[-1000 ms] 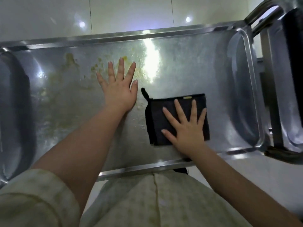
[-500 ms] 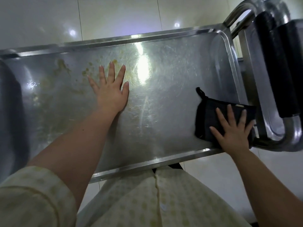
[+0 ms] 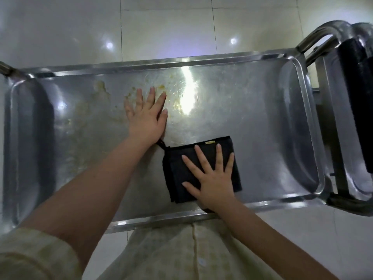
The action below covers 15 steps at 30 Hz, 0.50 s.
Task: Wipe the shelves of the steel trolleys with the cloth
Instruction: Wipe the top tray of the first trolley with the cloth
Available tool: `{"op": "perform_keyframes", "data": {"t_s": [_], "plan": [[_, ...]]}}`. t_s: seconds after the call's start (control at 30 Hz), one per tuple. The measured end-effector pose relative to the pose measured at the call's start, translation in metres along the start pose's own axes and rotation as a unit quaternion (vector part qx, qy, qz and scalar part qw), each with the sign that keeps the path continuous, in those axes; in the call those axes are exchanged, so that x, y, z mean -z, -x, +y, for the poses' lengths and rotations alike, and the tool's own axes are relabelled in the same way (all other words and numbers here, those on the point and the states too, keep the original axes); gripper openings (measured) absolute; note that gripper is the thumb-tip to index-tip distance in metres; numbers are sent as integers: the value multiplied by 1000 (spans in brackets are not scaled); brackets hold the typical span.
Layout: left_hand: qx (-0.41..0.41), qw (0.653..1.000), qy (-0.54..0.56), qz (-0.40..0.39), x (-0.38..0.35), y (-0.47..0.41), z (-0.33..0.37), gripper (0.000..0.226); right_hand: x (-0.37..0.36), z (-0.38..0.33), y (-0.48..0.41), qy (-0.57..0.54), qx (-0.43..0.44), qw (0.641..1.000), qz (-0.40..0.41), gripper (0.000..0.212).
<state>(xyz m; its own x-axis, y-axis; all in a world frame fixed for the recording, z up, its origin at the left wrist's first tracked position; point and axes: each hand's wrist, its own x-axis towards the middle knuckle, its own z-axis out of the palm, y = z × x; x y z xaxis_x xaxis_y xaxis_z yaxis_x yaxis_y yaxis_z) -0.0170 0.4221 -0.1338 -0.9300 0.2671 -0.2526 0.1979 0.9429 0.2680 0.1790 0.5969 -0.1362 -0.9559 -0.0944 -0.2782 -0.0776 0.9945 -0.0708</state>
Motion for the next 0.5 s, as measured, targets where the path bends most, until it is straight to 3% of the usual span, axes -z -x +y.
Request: {"op": "perform_keyframes", "data": {"t_s": [0.2, 0.5], "plan": [[90, 995, -44, 10, 22, 2, -90, 55, 11, -2, -29, -8, -5, 1000, 0, 72], [73, 996, -44, 23, 10, -3, -108, 56, 60, -7, -246, -13, -46, 999, 6, 72]]}}
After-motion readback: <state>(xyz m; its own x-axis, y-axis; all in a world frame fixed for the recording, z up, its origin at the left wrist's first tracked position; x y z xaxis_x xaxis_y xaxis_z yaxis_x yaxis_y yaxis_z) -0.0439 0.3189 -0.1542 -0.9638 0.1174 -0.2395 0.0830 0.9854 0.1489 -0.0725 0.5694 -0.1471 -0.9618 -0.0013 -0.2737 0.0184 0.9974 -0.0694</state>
